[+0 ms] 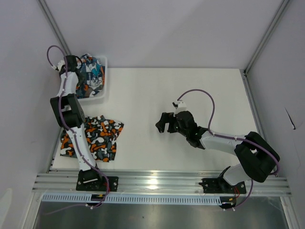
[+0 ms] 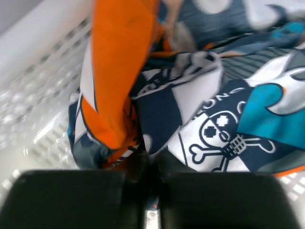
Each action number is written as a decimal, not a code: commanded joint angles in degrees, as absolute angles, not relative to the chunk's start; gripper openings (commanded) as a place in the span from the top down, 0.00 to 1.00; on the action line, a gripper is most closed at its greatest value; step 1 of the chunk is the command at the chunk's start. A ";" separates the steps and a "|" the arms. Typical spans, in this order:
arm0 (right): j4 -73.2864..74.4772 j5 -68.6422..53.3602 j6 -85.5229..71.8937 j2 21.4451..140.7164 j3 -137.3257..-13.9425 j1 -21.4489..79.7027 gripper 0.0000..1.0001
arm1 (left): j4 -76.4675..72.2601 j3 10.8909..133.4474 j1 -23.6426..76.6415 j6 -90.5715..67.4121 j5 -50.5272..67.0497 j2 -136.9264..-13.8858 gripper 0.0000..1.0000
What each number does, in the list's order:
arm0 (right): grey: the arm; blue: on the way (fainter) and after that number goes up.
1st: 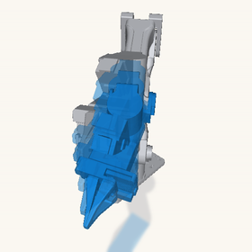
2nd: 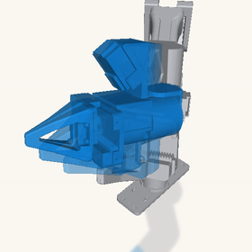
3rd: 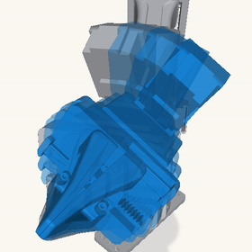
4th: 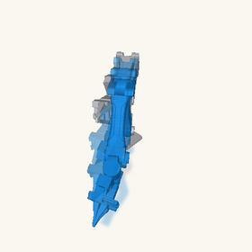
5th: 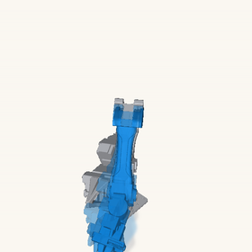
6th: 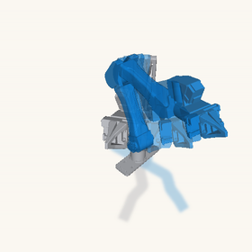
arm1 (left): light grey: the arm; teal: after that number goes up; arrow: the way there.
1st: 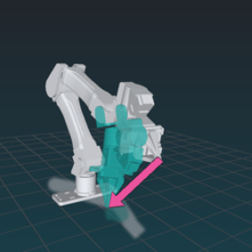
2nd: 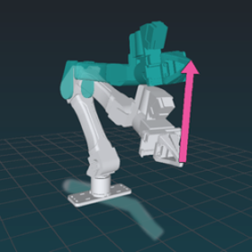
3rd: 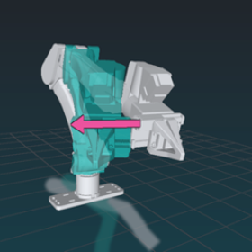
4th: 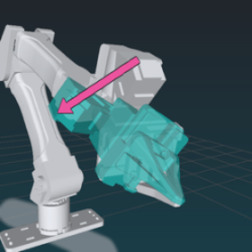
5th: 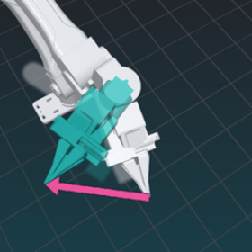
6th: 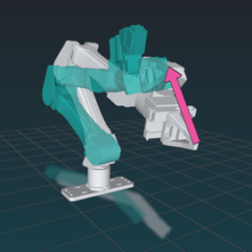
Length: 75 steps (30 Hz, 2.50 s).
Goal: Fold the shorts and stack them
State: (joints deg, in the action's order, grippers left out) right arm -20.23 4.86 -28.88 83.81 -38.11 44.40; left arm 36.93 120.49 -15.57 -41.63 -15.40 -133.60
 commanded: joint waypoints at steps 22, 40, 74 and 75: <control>-23.12 5.45 -28.56 83.41 -39.29 42.45 0.04 | 4.23 124.20 -1.42 -42.72 3.16 -92.23 1.00; -13.98 30.12 -34.10 63.47 -30.95 33.76 0.06 | -20.42 93.30 41.21 -25.25 -18.19 -73.12 1.00; -2.46 8.87 -23.47 75.04 -44.80 58.34 0.14 | 31.62 62.09 34.46 -49.57 -23.03 -54.43 0.01; -1.85 11.14 -23.03 76.97 -46.13 61.40 0.13 | 32.34 61.01 34.28 -49.48 -23.11 -51.97 0.01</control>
State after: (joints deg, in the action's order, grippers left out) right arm -3.20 8.75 -27.31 72.12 -40.80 55.90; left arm 24.36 67.33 35.88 -47.07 -26.26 -56.29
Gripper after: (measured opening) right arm 0.862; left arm 0.990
